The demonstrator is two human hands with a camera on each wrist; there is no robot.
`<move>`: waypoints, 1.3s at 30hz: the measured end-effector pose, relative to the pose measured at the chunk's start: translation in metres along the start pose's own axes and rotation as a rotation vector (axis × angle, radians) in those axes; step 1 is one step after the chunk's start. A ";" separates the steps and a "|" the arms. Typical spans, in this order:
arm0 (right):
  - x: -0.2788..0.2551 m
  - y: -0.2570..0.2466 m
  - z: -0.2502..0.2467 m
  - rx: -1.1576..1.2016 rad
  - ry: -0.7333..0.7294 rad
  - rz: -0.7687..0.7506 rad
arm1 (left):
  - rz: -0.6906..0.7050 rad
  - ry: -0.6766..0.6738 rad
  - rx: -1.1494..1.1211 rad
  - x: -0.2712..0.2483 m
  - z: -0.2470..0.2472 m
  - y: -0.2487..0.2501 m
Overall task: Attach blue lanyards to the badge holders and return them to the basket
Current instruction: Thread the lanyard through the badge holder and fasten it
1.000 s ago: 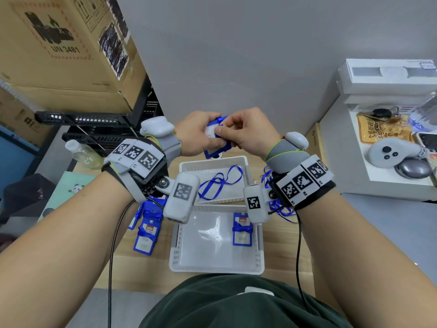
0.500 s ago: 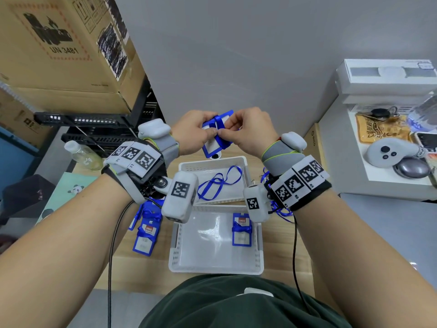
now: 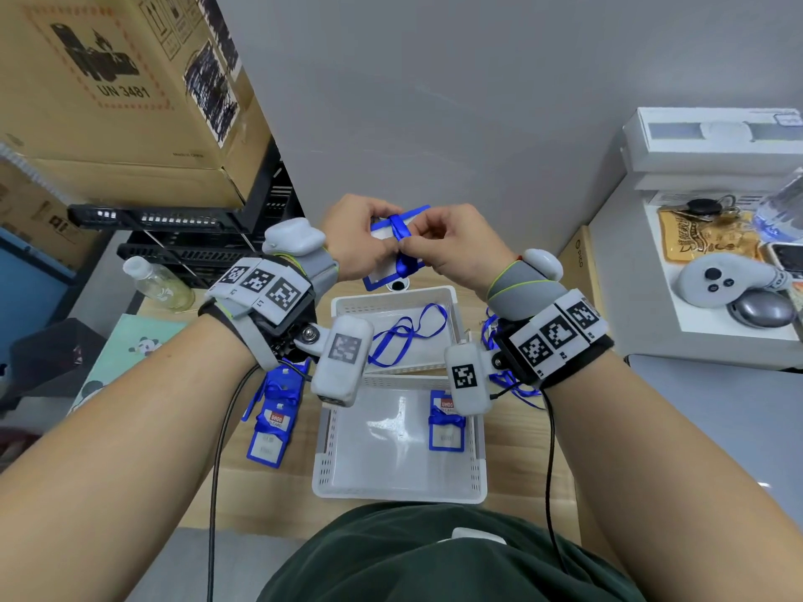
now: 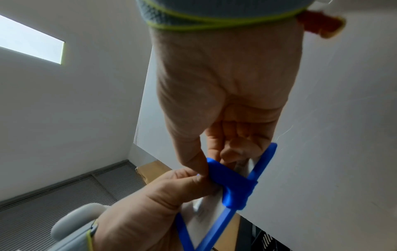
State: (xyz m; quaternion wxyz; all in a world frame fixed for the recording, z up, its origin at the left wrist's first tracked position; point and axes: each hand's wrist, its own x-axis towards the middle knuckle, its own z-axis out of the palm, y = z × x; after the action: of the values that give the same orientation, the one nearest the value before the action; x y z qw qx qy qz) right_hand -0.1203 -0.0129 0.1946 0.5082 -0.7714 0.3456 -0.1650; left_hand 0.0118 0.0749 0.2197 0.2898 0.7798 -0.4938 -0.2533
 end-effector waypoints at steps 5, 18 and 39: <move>0.000 0.007 -0.005 -0.084 -0.042 -0.060 | -0.042 -0.017 0.039 0.000 -0.006 -0.005; 0.001 0.004 -0.010 -0.386 0.109 -0.226 | -0.045 -0.114 -0.131 0.000 -0.009 -0.014; 0.012 0.014 0.028 -0.212 0.078 -0.007 | 0.019 -0.290 0.048 -0.011 -0.008 -0.044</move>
State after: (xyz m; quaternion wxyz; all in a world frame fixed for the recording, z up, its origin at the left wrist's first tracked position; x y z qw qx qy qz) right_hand -0.1006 -0.0060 0.1691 0.4091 -0.8151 0.3779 -0.1592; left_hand 0.0406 0.1015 0.1959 0.1989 0.7372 -0.5436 -0.3486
